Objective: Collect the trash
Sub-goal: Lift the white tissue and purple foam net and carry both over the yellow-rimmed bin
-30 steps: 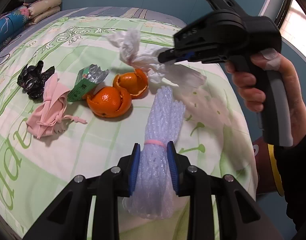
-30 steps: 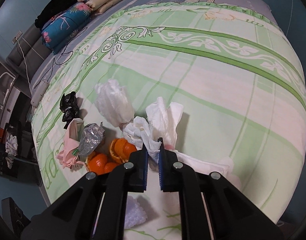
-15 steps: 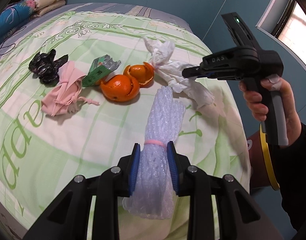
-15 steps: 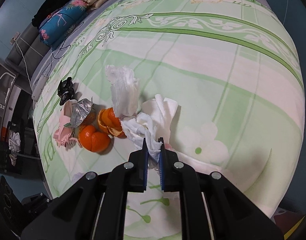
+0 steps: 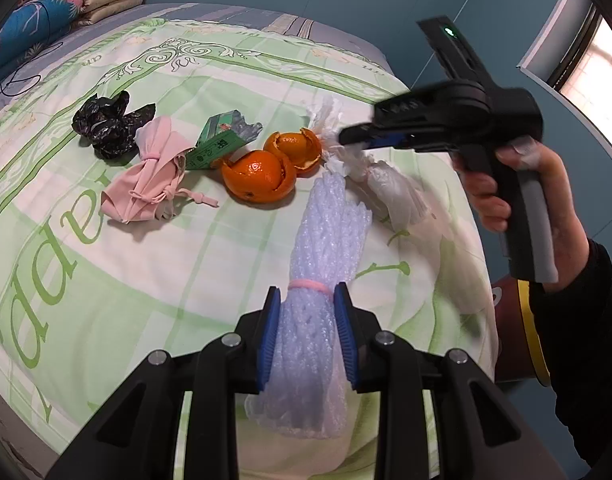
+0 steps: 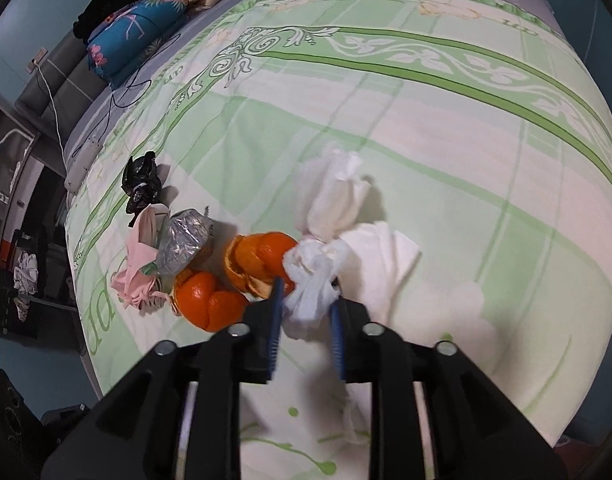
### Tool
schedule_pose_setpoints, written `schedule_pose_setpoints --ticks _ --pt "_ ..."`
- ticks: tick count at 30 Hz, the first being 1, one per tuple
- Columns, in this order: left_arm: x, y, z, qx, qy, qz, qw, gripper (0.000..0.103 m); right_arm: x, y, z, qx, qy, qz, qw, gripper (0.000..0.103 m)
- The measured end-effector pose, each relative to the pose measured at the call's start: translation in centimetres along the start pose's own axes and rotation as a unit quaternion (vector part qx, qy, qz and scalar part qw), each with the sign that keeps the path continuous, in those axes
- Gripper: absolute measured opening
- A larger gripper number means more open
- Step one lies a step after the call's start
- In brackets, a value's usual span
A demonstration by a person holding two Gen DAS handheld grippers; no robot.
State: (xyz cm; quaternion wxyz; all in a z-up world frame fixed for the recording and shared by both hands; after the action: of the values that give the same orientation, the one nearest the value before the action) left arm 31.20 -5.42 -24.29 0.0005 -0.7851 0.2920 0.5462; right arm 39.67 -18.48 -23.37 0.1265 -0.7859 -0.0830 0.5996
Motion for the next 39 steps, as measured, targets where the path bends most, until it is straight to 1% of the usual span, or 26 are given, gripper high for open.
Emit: schedule_pose_setpoints --ticks 1,3,6,8,10,16,22,29,32,39 --pt "0.0 -0.1 0.0 -0.001 0.000 0.001 1.0000 0.026 0.3 -0.3 -0.2 -0.003 -0.001 0.004 1.000 0.025" --pt "0.0 -0.3 0.1 -0.004 0.000 0.004 1.0000 0.026 0.8 -0.6 -0.6 -0.005 -0.004 0.025 1.000 0.025" --pt "-0.1 -0.6 0.1 -0.006 0.001 0.005 1.0000 0.026 1.3 -0.4 -0.8 0.000 -0.008 0.031 0.999 0.025" --pt "-0.2 -0.8 0.2 -0.008 0.002 0.006 0.9999 0.026 1.4 0.1 -0.9 0.007 -0.008 0.033 0.999 0.019" --pt "-0.3 -1.0 0.1 -0.011 0.003 0.008 0.9999 0.026 1.3 0.7 -0.7 0.016 -0.008 0.025 1.000 0.011" --pt "-0.7 -1.0 0.1 -0.015 0.010 0.014 0.9998 0.026 -0.5 1.0 0.0 0.023 -0.002 0.002 1.000 0.006" --pt "-1.4 -0.1 0.1 -0.004 0.015 0.012 0.9998 0.026 -4.5 -0.5 1.1 0.003 0.025 -0.021 0.999 0.006" --pt "-2.6 1.3 0.1 0.007 0.026 0.011 0.9996 0.026 -9.5 -1.8 3.0 -0.023 0.061 -0.024 0.998 0.006" --pt "-3.2 2.1 0.1 0.013 0.033 0.011 0.9993 0.026 -12.0 -1.8 4.2 -0.026 0.081 -0.026 0.996 0.006" --pt "-4.8 5.3 -0.1 0.035 0.049 0.022 0.9980 0.026 -17.7 -0.7 7.7 -0.027 0.127 -0.023 0.991 0.006"
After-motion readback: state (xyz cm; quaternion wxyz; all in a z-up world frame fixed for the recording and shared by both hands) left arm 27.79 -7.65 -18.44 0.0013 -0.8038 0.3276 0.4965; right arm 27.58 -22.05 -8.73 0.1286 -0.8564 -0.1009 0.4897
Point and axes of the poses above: each gripper's, at about its wrist camera, not at the fingertips, and x roughly the way its jaws point, y to its right, z to its underside, the point moved 5 cm from there along x, roughly the way its jaws point, and after that the axes turned 9 degrees about -y, right-handed, at the moved point
